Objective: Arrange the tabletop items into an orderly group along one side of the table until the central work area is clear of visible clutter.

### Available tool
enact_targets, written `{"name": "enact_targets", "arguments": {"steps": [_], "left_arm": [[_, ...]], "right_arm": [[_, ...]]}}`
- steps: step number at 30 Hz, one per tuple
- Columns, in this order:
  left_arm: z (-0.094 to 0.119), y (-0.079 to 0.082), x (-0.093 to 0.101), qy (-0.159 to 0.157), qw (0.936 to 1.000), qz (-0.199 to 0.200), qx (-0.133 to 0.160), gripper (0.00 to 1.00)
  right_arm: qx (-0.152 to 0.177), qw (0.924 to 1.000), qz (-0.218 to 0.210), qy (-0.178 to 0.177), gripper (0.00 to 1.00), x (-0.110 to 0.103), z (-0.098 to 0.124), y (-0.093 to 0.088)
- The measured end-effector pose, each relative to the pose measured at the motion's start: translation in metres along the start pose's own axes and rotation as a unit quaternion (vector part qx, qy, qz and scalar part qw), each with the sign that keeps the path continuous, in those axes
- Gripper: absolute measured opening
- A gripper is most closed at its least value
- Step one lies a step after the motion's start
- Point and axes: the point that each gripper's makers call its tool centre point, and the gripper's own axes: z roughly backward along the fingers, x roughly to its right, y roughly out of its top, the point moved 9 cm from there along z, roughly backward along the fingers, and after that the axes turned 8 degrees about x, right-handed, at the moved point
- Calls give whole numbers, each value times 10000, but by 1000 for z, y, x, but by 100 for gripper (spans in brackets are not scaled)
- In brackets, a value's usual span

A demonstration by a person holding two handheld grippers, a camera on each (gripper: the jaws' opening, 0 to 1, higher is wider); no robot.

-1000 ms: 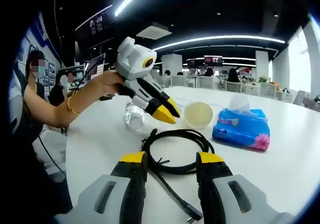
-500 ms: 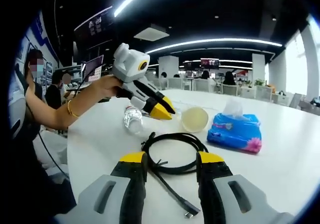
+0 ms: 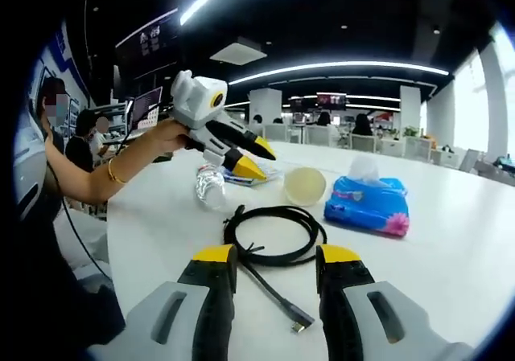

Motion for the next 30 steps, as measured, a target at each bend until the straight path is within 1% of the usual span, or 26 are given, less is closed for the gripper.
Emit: {"name": "enact_targets", "arguments": {"steps": [1,2,4,8,9,12,16,18,20,21,24,25,26,29,30], "left_arm": [[0,0,-1,47,10000,-47,-16,34],[2,0,-4,92,9994,-263,-180,36],[1,0,-6,126,9991,-347,-213,38],[-2,0,-9,347,9971,-632,-260,39],[-4,0,-10,349,9970,-651,-243,40],[-7,-1,-13,278,9972,-676,-169,43],[-11,-2,-13,63,9968,-779,-159,44],[-14,-2,-15,23,9966,-813,-128,44],[-17,-1,-16,-99,9948,-1012,-102,44],[-18,-1,-17,-113,9945,-1035,-96,44],[-23,-2,-17,-291,9914,-1262,-170,45],[-25,-3,-18,-294,9915,-1252,-192,46],[-26,-4,-17,-320,9916,-1215,-296,46],[-29,-4,-14,-323,9915,-1231,-280,46],[-29,-4,-14,-367,9911,-1250,-263,46]], "right_arm": [[-2,10000,-1,-10,38,0,0,0],[11,9999,-1,-107,38,3,6,1],[36,9999,-12,-133,38,3,10,2],[69,9998,26,-192,38,3,13,3],[73,9997,46,-220,38,4,15,4],[85,9995,63,-295,38,6,22,5],[151,9991,35,-391,38,10,32,8],[176,9989,16,-423,38,12,35,9],[207,9986,26,-487,38,14,40,11],[212,9985,31,-500,38,14,41,11],[247,9981,41,-559,38,17,45,13],[256,9981,40,-566,38,18,46,13],[268,9980,42,-576,38,19,46,12],[261,9974,-73,-668,38,25,46,7],[253,9973,-108,-681,38,25,47,5]]}}
